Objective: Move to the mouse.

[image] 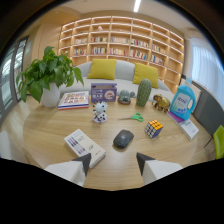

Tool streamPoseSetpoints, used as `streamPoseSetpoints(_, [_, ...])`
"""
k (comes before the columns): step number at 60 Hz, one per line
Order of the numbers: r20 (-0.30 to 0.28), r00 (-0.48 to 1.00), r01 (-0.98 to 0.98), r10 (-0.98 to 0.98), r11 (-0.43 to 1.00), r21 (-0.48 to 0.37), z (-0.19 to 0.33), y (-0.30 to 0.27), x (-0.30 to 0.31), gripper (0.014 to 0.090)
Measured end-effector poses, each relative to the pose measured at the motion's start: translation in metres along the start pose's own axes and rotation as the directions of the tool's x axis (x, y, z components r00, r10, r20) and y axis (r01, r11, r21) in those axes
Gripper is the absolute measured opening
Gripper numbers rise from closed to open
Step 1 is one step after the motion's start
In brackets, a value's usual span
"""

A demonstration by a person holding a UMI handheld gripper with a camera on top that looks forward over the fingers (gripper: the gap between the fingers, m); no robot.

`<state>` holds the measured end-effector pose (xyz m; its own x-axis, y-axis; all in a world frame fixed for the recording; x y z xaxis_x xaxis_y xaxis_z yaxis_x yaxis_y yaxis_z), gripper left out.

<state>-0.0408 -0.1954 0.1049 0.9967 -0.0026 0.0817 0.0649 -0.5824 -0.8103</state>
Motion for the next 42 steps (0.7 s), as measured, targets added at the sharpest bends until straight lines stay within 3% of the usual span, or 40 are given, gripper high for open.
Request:
streamPoseSetpoints(22, [-0.033,0.999,0.031,-0.032,0.999,-0.022,-0.001,0.021,0.032,0.0863])
streamPoseSetpoints(42, [-0.033,0.999,0.01,-0.01,1.0,-0.021,0.054,0.012,0.062,0.0865])
